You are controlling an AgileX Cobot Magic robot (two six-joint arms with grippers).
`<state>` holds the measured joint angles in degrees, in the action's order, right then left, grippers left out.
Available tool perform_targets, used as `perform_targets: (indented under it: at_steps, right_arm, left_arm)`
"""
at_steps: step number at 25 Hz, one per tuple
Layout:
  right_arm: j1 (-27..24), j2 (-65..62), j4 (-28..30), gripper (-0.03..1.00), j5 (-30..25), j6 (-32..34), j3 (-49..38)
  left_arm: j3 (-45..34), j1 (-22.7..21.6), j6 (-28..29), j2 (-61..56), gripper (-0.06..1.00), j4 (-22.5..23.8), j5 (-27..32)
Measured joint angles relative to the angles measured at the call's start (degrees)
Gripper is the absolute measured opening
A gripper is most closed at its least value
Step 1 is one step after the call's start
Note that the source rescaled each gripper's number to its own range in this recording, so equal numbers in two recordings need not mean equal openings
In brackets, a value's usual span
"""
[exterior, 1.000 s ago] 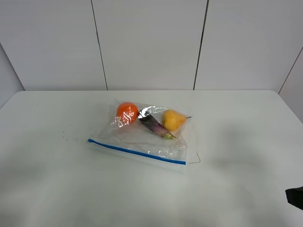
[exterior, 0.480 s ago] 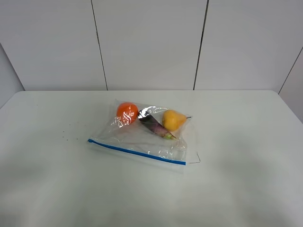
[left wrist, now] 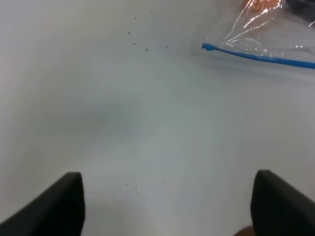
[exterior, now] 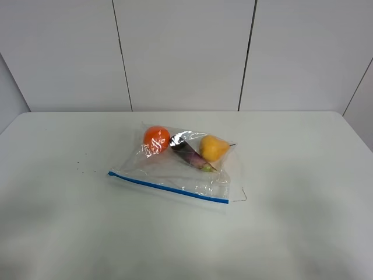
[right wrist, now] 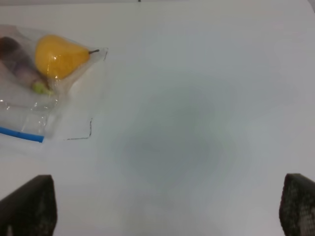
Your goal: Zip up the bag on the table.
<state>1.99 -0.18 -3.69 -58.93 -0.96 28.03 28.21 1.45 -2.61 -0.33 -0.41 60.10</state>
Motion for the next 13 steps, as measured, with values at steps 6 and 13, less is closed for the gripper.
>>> perform_targets:
  at_steps: [6, 13]
  right_arm:
    - [0.0, 0.0, 0.0, 1.00, 0.0, 0.0, 0.0]
    - [0.0, 0.0, 0.0, 1.00, 0.0, 0.0, 0.0]
  left_arm:
    - [0.0, 0.0, 0.0, 0.0, 1.00, 0.0, 0.0]
    - [0.0, 0.0, 0.0, 0.0, 1.00, 0.0, 0.0]
